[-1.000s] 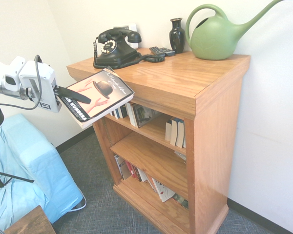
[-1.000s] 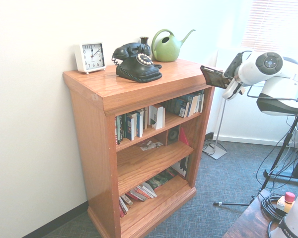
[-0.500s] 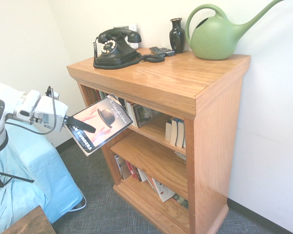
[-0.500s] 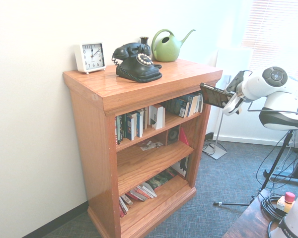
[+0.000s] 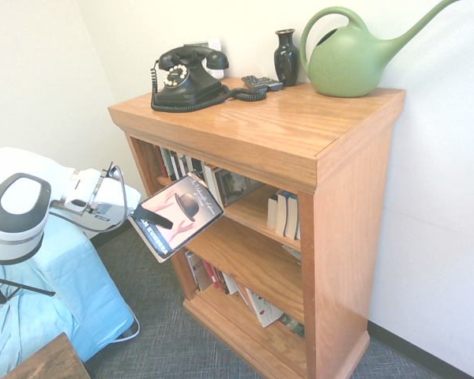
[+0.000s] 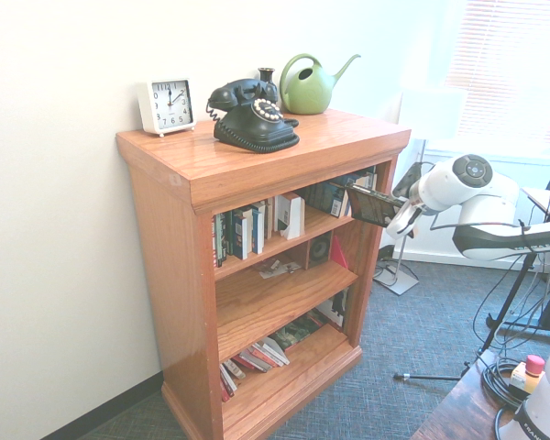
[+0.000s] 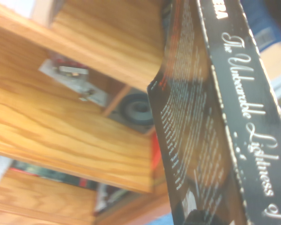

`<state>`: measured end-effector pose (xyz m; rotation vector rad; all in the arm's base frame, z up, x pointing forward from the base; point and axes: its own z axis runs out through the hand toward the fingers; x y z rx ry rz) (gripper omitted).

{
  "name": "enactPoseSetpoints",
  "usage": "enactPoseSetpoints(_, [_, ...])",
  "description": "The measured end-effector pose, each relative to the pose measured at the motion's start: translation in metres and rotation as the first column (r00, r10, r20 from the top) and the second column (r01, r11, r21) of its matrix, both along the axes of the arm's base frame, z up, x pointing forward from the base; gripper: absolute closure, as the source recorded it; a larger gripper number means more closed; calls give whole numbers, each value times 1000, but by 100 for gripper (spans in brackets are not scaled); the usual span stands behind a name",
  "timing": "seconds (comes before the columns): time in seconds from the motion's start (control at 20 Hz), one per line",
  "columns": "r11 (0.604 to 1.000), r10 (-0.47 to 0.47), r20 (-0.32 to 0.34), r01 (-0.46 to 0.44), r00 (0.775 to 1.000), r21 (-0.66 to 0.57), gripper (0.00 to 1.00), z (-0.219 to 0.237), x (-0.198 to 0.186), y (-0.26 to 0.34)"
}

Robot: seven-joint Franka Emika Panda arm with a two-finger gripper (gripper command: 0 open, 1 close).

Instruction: Organize the shelf

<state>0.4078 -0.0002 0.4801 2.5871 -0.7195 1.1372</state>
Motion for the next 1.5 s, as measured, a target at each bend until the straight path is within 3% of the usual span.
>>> enactPoseSetpoints(0.85, [990, 6, 3, -7, 1000, 139, 100, -47, 105, 20])
enactPoseSetpoints(1.5, [971, -5, 26, -2, 1000, 239, 100, -49, 158, 36])
